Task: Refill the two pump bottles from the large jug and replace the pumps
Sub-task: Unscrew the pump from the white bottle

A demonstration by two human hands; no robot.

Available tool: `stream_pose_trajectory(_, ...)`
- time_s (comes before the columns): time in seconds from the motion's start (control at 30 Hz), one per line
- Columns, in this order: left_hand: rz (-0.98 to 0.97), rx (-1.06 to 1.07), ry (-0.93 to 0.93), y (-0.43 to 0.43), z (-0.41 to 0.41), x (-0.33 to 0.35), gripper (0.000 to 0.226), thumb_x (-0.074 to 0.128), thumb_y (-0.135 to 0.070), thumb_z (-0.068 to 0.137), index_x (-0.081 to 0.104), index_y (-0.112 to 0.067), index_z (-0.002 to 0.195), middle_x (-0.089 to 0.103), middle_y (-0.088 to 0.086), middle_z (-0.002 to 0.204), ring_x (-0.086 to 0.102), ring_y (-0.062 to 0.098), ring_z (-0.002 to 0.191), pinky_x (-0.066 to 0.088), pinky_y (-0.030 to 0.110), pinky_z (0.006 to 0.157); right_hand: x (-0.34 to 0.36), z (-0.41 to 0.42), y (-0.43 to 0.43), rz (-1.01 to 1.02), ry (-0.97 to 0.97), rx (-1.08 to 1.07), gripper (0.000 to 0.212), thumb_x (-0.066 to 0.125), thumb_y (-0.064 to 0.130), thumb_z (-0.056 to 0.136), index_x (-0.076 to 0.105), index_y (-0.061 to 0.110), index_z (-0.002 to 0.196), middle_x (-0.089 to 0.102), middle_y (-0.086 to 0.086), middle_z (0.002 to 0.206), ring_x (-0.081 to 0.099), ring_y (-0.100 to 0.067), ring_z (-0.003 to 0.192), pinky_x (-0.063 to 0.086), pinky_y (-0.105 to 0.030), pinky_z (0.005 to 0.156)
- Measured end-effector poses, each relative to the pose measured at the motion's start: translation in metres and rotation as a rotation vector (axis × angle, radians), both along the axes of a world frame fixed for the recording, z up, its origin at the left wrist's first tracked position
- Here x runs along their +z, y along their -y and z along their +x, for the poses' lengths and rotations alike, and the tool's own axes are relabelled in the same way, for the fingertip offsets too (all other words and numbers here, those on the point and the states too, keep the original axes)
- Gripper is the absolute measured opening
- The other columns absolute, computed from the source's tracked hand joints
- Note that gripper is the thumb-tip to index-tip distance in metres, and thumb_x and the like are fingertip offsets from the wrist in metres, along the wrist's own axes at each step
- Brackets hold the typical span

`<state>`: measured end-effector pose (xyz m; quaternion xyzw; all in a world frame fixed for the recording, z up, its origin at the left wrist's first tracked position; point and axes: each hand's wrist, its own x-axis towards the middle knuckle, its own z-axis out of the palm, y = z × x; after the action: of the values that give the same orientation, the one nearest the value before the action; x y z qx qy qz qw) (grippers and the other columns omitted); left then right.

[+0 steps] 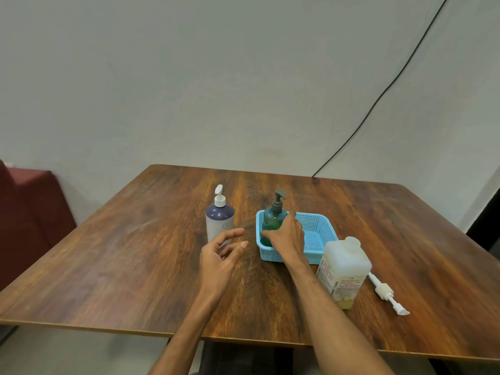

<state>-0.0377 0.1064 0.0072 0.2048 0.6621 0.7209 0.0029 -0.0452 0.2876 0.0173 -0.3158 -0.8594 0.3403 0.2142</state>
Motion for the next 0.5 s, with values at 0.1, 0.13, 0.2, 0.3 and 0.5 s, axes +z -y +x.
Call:
stream_pose_trajectory(0.1,-0.013,0.004,-0.004,0.003,0.002,0.0,0.026,0.072,-0.009,0.087,0.07,-0.015,0.113,0.073,-0.006,0.113,0.072,0.013,0.097,0.058,0.041,0.093,0.002,0.008,0.001,-0.001,-0.045,-0.01,0.079,0.087,0.028,0.074,0.04,0.01,0.135,0.057,-0.011,0.13,0.056,-0.027,0.118,0.045,-0.032,0.086)
stream_pose_trajectory(0.13,-0.016,0.009,-0.009,0.004,0.003,0.0,0.026,0.072,-0.009,0.088,0.07,-0.015,0.112,0.073,-0.006,0.113,0.072,0.012,0.097,0.058,0.04,0.092,0.004,0.012,0.003,0.005,-0.071,-0.017,0.077,0.086,0.028,0.075,0.041,0.01,0.135,0.057,-0.011,0.13,0.055,-0.027,0.118,0.044,-0.03,0.085)
stream_pose_trajectory(0.2,-0.026,0.03,-0.029,0.007,0.003,0.002,0.025,0.071,-0.01,0.088,0.071,-0.018,0.112,0.072,-0.006,0.112,0.071,0.011,0.097,0.059,0.037,0.088,0.007,0.022,0.009,0.033,-0.13,-0.03,0.07,0.083,0.027,0.079,0.042,0.009,0.134,0.056,-0.012,0.131,0.055,-0.027,0.118,0.041,-0.029,0.085)
stream_pose_trajectory(0.3,-0.028,0.097,-0.073,0.01,0.001,0.008,0.024,0.07,-0.007,0.089,0.072,-0.021,0.108,0.072,-0.008,0.106,0.069,0.009,0.096,0.058,0.024,0.078,0.013,0.04,0.023,0.078,-0.23,-0.043,0.065,0.077,0.027,0.086,0.044,0.007,0.137,0.055,-0.011,0.132,0.054,-0.028,0.12,0.043,-0.031,0.092)
stream_pose_trajectory(0.5,-0.062,0.312,-0.129,0.018,-0.021,0.01,0.026,0.071,-0.012,0.088,0.068,-0.019,0.112,0.07,-0.002,0.111,0.066,0.013,0.102,0.058,0.038,0.088,0.016,0.059,0.056,0.168,-0.502,0.045,0.046,0.074,0.025,0.088,0.054,0.017,0.129,0.059,0.001,0.118,0.057,-0.015,0.108,0.05,-0.027,0.088)
